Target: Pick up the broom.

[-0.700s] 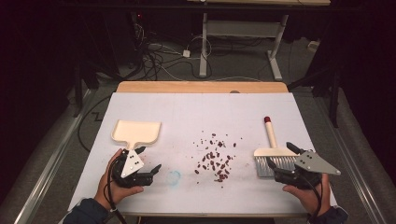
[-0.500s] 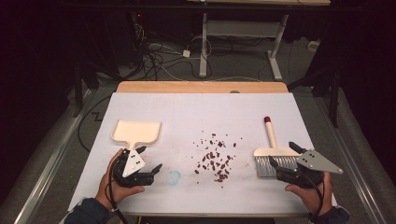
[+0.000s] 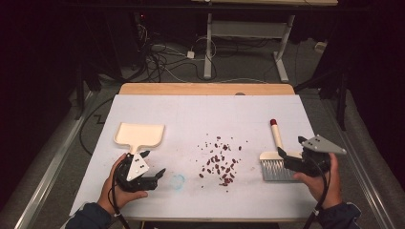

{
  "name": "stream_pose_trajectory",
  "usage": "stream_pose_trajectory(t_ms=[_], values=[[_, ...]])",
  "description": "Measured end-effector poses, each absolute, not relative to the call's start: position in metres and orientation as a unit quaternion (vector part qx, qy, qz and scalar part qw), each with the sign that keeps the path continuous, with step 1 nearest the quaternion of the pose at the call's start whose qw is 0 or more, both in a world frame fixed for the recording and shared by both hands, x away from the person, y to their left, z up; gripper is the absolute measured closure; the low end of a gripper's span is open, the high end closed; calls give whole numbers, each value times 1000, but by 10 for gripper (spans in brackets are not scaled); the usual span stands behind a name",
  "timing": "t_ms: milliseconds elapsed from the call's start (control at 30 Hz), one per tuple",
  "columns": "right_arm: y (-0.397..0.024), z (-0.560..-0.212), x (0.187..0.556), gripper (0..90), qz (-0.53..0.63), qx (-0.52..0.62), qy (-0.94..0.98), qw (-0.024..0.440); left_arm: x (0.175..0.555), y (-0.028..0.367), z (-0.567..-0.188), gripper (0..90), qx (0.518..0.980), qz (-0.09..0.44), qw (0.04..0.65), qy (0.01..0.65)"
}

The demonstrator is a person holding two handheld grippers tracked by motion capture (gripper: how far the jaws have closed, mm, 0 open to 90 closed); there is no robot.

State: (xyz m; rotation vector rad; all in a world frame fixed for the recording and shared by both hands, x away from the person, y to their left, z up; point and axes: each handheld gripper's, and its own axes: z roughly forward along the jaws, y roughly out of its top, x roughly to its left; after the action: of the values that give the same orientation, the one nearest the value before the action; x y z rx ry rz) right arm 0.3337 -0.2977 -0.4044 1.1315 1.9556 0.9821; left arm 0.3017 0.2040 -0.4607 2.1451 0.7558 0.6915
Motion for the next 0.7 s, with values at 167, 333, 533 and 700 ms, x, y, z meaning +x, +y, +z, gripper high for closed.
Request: stream_pose_trajectory(t_ms=[167, 333, 533, 700], values=[[-304, -401, 366, 305, 357, 471, 760, 271, 303, 203, -463, 202, 841, 268, 368, 293], [-301, -409, 401, 264, 312, 509, 765, 242, 302, 204, -464, 202, 843, 265, 364, 295], [-295, -430, 434, 263, 261, 549, 762, 223, 301, 203, -464, 203, 843, 265, 363, 295], [-292, -452, 454, 318, 205, 574, 768, 198, 302, 202, -465, 205, 847, 261, 359, 292]])
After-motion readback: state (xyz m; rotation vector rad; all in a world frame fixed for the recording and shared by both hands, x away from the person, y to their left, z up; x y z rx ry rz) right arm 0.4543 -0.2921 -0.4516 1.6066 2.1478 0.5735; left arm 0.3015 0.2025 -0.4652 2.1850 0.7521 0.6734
